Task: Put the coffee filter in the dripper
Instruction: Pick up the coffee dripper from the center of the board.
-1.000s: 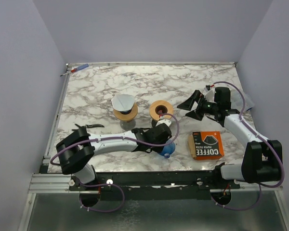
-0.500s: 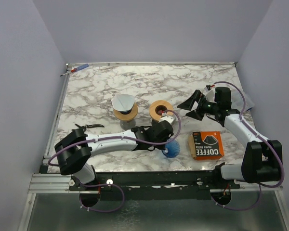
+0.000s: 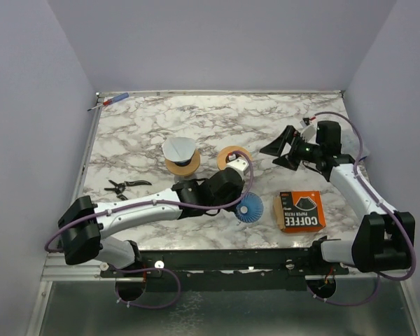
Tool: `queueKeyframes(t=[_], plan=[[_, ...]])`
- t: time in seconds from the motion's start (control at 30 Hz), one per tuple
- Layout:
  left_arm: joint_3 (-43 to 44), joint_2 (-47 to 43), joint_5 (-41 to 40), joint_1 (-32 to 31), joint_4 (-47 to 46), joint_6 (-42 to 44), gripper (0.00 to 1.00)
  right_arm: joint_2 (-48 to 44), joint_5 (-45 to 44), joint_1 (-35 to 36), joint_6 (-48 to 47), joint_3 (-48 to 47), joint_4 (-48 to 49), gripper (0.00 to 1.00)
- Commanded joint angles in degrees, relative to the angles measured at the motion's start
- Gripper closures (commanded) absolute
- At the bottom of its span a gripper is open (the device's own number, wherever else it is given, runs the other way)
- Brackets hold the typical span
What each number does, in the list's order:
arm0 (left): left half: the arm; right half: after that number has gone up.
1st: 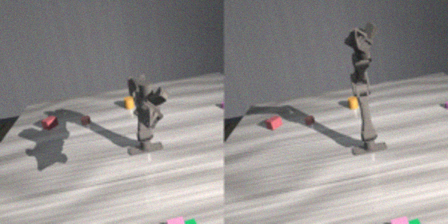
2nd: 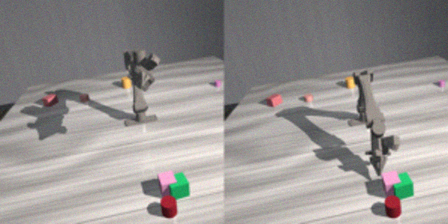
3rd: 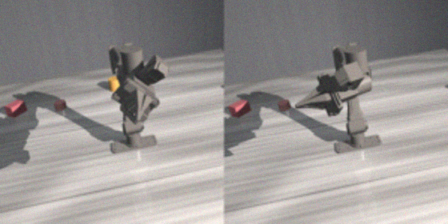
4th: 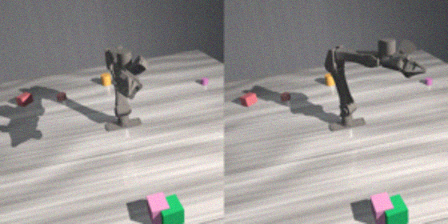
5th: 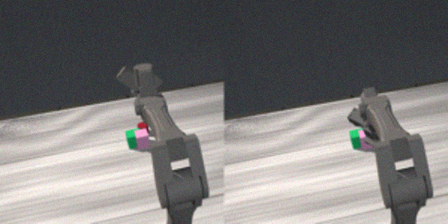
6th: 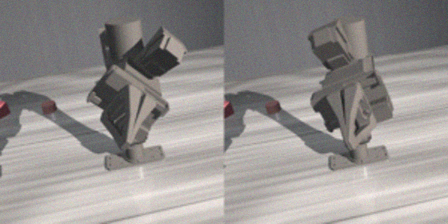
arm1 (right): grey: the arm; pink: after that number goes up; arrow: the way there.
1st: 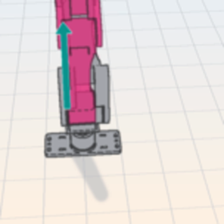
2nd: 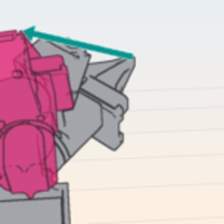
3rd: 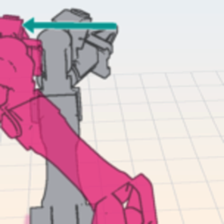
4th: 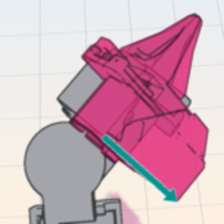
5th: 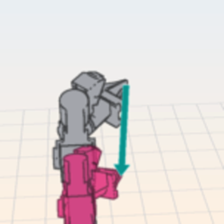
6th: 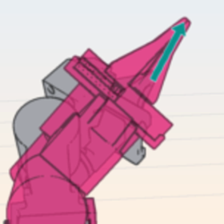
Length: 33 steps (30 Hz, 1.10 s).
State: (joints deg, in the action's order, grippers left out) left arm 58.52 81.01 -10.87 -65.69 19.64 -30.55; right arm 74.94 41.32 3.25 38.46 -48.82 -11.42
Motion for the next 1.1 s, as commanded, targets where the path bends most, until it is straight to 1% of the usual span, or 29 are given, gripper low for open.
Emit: queueKeyframes(t=[0.0,0.17,0.33,0.53,0.7,1.07], plan=[[2.75,-4.2,0.1,1.55,-0.39,1.18,1.0,-3.86,-0.95,-0.42,-3.39,-4.63,-5.3,0.01],[3.7,-7.4,2.5,5.03,-0.31,1.5,1.0,-6.56,-1.76,-0.36,-6.47,-7.2,-8.22,0.01],[6.05,-10.74,7.67,11.78,-0.42,1.19,1.0,-8.18,-4.41,-0.39,-7.7,-7.98,-10.55,0.0],[9.42,-12.43,10.82,18.15,-0.46,0.53,1.0,-8.21,-4.73,-0.36,-8.0,-7.26,-10.73,0.01],[11.19,-12.08,14.08,20.6,-0.39,-0.68,1.0,-7.68,-4.93,-0.37,-8.12,-6.62,-10.75,0.0],[11.83,-9.82,15.56,24.72,-0.3,-4.16,1.0,-7.52,-6.17,-0.35,-8.91,-5.81,-11.66,0.0]])
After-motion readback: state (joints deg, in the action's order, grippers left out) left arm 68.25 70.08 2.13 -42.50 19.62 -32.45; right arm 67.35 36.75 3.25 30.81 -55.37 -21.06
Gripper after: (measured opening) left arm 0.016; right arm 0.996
